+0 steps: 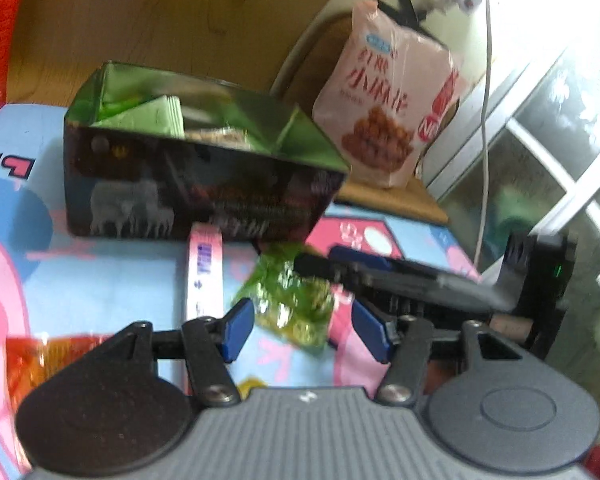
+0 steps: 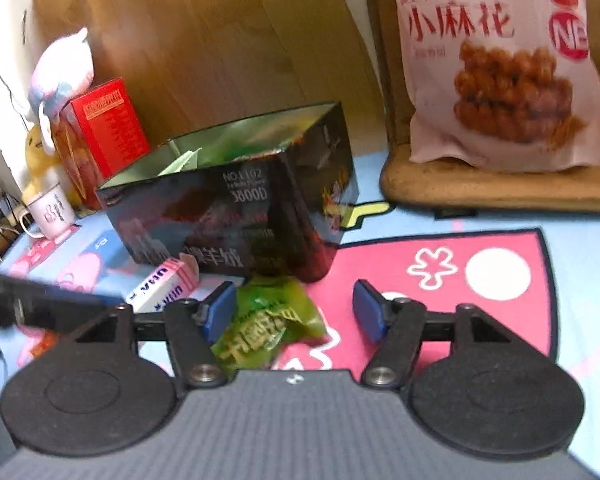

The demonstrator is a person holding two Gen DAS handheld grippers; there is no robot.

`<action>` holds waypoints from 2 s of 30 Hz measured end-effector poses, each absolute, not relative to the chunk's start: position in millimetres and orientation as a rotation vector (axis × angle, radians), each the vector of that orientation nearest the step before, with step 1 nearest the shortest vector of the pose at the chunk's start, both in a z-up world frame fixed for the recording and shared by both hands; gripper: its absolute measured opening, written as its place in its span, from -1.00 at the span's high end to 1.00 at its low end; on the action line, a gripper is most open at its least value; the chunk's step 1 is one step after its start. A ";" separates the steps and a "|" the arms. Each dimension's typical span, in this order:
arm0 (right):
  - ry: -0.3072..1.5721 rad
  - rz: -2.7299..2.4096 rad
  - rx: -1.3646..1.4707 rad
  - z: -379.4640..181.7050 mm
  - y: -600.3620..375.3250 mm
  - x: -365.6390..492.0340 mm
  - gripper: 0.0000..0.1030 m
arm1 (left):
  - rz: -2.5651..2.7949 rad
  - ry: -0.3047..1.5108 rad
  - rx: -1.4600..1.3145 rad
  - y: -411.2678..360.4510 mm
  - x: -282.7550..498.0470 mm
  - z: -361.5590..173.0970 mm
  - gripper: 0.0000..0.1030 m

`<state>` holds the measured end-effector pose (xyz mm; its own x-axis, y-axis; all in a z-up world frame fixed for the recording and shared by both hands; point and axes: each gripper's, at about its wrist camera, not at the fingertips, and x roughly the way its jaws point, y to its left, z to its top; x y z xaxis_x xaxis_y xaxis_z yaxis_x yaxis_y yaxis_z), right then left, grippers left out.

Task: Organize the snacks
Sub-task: 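Grasp the green jelly bag with the right tool, then lift the green jelly bag into the tin box and release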

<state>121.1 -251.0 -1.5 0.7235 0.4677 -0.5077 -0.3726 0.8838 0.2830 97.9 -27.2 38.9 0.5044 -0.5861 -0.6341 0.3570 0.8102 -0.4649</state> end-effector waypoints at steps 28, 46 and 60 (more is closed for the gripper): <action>0.667 0.649 0.390 -14.0 -247.3 46.8 0.54 | -0.630 0.920 -0.419 -4.7 80.1 20.7 -0.11; 0.551 0.727 0.679 22.9 -269.1 48.3 0.60 | -0.741 0.826 -0.583 28.8 86.5 50.4 -0.19; 0.381 0.547 0.319 70.6 -205.5 144.6 0.10 | -0.518 0.725 -0.427 22.5 186.4 96.2 -0.26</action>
